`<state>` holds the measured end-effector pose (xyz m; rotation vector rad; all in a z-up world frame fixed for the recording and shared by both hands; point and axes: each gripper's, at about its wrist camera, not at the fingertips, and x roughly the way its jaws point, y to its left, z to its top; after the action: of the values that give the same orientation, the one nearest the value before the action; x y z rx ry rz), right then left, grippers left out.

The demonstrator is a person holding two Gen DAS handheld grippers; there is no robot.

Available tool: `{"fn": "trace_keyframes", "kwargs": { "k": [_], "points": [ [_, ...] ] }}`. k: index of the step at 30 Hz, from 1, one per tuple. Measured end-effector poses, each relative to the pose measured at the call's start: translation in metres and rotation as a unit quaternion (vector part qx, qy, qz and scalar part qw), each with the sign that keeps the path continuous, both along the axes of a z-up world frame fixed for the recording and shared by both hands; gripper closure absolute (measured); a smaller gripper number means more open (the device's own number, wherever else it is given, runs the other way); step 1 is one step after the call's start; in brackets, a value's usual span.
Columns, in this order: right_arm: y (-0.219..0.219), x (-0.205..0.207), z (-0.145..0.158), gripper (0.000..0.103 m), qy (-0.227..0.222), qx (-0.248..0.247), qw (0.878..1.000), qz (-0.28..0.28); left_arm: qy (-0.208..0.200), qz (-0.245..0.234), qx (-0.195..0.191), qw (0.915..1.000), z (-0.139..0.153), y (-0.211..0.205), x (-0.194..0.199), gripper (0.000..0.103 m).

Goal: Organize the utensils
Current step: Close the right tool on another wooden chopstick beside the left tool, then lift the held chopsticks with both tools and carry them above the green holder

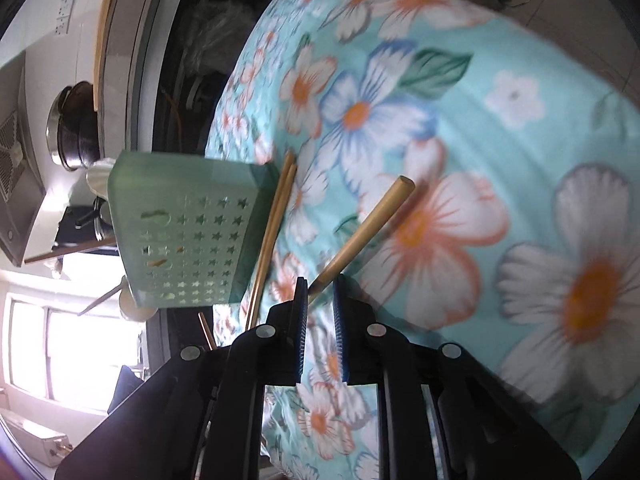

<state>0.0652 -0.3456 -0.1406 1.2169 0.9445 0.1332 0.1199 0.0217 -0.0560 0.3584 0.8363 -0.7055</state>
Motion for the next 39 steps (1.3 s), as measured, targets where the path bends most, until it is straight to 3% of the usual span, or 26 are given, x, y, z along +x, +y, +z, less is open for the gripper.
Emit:
{"fn": "trace_keyframes", "kwargs": {
  "k": [5, 8, 12, 14, 19, 22, 26, 34, 39],
  "points": [
    [0.000, 0.010, -0.003, 0.074, 0.008, 0.007, 1.000, -0.013, 0.002, -0.003, 0.000, 1.0000, -0.002, -0.003, 0.002, 0.098],
    [0.000, 0.012, -0.003, 0.072, 0.016, 0.009, 0.999, -0.027, 0.003, -0.004, 0.000, 1.0000, -0.003, -0.004, 0.001, 0.098],
    [0.002, 0.012, -0.007, 0.079, 0.026, 0.017, 0.998, -0.056, 0.001, -0.006, -0.001, 1.0000, -0.003, -0.006, -0.001, 0.098],
    [0.002, 0.010, -0.010, 0.091, 0.034, 0.009, 0.997, -0.065, -0.003, -0.009, -0.003, 1.0000, 0.000, -0.006, -0.002, 0.098],
    [0.002, 0.005, -0.005, 0.090, 0.023, -0.003, 0.998, -0.064, -0.013, -0.013, -0.010, 0.9998, 0.008, -0.005, -0.005, 0.098],
    [0.005, -0.002, 0.014, 0.090, -0.006, -0.041, 0.998, -0.055, -0.020, -0.019, -0.022, 0.9994, 0.020, -0.006, -0.008, 0.098],
    [0.015, -0.004, 0.053, 0.091, -0.049, -0.128, 0.989, -0.047, -0.048, -0.020, -0.048, 0.9975, 0.045, -0.005, -0.012, 0.098],
    [0.042, -0.020, 0.121, 0.093, -0.128, -0.280, 0.951, -0.029, -0.097, -0.031, -0.120, 0.9876, 0.099, 0.000, -0.023, 0.098],
    [0.050, -0.025, 0.142, 0.095, -0.154, -0.312, 0.937, -0.022, -0.128, -0.040, -0.160, 0.9780, 0.135, 0.005, -0.028, 0.098]
  ]
}}
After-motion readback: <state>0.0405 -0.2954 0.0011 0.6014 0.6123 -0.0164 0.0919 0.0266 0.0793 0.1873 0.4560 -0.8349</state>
